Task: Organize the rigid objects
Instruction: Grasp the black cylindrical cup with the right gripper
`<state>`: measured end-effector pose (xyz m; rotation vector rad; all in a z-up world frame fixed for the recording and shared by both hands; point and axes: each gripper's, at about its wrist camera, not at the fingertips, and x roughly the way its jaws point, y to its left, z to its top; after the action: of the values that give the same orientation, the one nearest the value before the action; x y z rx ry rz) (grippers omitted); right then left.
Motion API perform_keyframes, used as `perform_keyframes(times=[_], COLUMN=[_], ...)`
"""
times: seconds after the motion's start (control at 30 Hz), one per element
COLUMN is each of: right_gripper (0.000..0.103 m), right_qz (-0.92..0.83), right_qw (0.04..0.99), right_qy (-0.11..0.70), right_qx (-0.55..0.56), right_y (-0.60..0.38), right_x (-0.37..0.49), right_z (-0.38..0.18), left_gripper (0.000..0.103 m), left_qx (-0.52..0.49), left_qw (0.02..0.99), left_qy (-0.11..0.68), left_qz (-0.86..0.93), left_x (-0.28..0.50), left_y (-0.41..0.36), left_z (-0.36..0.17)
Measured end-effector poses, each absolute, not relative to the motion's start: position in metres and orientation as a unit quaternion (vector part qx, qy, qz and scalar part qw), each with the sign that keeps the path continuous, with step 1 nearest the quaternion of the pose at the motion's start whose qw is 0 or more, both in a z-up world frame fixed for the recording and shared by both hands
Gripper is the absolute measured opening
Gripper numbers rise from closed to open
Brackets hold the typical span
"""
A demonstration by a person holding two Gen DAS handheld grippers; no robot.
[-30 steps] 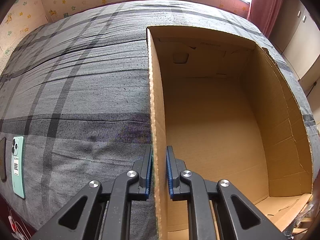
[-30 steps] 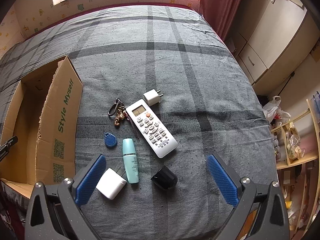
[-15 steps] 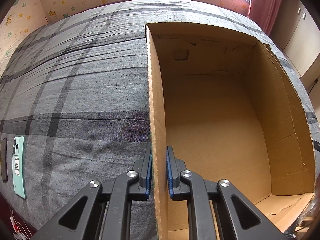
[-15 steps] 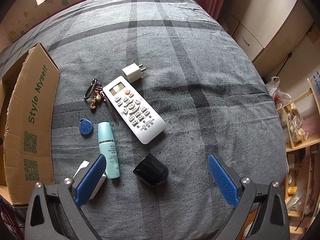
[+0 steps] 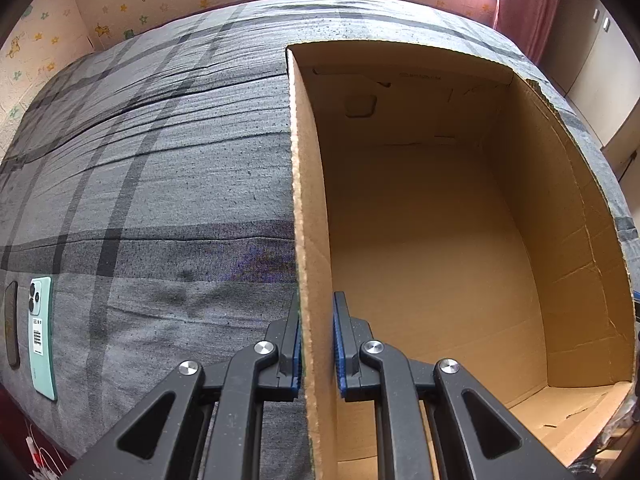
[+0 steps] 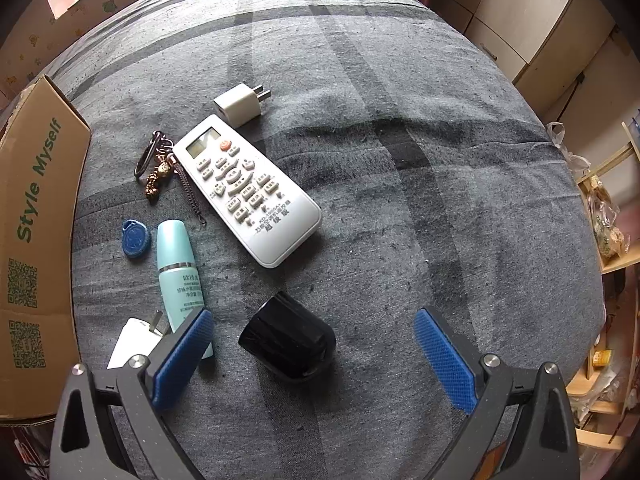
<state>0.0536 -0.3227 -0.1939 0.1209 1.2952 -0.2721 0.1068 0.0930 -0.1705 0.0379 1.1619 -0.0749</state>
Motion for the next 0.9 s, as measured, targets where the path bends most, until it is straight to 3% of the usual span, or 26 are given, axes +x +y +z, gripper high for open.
perform_keyframes(times=[0.2, 0.3, 0.9], right_gripper=[0.084, 0.053, 0.053], right_qz=[-0.118, -0.102, -0.102], right_qw=[0.777, 0.764, 0.774], right_qy=[0.614, 0.629, 0.620], right_qx=[0.071, 0.099, 0.072], right_y=[-0.326, -0.329, -0.309], right_x=[0.055, 0.054, 0.054], right_z=[-0.203, -0.210, -0.176], left_gripper=[0.013, 0.013, 0.013], left_qx=[0.013, 0.015, 0.023], left_qw=[0.835, 0.835, 0.836], left_qy=[0.549, 0.549, 0.548], left_qz=[-0.036, -0.036, -0.035], left_x=[0.106, 0.106, 0.104], left_y=[0.094, 0.093, 0.092], left_z=[-0.171, -0.171, -0.171])
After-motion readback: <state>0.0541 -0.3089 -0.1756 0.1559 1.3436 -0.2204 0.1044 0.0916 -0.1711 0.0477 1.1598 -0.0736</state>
